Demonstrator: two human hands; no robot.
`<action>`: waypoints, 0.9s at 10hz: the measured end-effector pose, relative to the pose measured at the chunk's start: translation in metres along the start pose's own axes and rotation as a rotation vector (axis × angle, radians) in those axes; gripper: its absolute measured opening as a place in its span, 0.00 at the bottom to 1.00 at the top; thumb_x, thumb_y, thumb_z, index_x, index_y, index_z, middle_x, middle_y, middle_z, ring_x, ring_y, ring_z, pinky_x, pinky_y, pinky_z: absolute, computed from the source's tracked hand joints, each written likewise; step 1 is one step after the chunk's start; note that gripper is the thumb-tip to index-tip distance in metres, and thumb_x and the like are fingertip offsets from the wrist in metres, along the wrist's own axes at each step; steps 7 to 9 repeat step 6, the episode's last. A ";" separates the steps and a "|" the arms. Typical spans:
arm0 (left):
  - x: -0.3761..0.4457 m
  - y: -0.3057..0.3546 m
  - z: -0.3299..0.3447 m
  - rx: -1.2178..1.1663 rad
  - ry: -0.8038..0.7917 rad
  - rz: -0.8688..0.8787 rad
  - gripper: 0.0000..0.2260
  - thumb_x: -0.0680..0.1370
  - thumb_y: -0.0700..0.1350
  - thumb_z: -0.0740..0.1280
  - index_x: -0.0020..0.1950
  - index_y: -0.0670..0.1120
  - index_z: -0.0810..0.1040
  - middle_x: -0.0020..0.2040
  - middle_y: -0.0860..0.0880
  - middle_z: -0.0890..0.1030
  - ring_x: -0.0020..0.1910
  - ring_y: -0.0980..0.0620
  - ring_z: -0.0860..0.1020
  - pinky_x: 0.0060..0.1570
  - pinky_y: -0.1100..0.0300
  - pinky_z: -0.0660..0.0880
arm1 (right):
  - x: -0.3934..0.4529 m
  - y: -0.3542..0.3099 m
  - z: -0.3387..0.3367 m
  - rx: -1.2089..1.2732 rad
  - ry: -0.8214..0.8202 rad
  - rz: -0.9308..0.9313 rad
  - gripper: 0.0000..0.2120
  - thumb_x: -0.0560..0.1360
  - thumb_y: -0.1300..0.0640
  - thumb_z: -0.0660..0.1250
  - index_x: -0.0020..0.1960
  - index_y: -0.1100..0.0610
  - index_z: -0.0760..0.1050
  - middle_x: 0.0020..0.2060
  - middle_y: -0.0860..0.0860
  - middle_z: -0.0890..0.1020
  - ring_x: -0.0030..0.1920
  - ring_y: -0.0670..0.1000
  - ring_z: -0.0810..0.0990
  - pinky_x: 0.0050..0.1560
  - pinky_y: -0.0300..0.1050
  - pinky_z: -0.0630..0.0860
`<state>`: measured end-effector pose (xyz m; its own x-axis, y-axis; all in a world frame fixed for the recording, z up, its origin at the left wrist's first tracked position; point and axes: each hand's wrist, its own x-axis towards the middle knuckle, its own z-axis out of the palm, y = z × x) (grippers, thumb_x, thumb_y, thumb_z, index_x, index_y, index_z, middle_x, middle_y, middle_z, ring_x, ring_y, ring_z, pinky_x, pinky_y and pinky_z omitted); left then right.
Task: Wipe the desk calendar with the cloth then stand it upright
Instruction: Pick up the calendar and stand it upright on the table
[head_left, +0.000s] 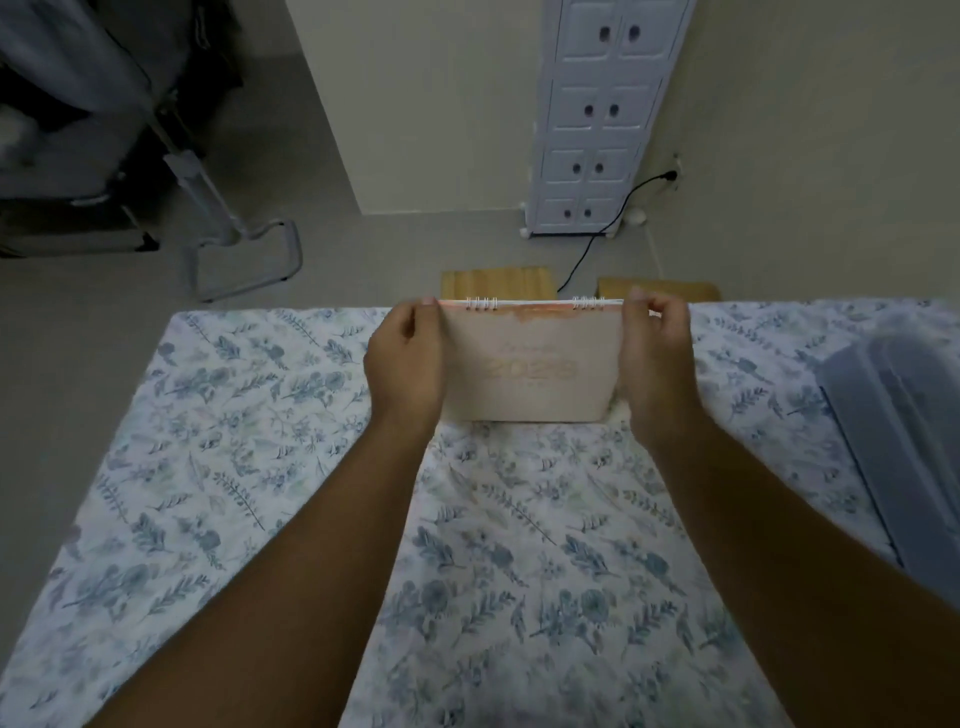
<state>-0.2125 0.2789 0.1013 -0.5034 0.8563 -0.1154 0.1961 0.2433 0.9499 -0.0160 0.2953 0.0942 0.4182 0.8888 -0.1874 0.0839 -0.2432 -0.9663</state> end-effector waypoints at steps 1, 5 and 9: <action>0.032 0.004 0.014 -0.035 0.006 -0.028 0.13 0.83 0.52 0.61 0.40 0.56 0.79 0.40 0.58 0.79 0.42 0.60 0.76 0.42 0.61 0.70 | 0.033 -0.003 0.018 0.047 0.001 -0.001 0.08 0.82 0.43 0.60 0.52 0.47 0.70 0.47 0.54 0.83 0.48 0.56 0.84 0.47 0.54 0.82; 0.042 -0.009 0.019 0.113 -0.009 0.032 0.14 0.84 0.49 0.59 0.45 0.48 0.80 0.36 0.54 0.76 0.36 0.58 0.72 0.36 0.63 0.68 | 0.048 0.011 0.026 -0.059 -0.006 -0.008 0.07 0.82 0.49 0.61 0.56 0.52 0.70 0.42 0.50 0.79 0.39 0.49 0.79 0.29 0.38 0.73; 0.040 0.000 0.014 0.178 -0.025 0.033 0.14 0.84 0.49 0.58 0.49 0.47 0.82 0.39 0.55 0.78 0.40 0.54 0.74 0.35 0.63 0.67 | 0.047 0.002 0.025 -0.174 0.019 0.000 0.08 0.82 0.48 0.61 0.55 0.53 0.71 0.44 0.52 0.80 0.43 0.53 0.81 0.34 0.43 0.74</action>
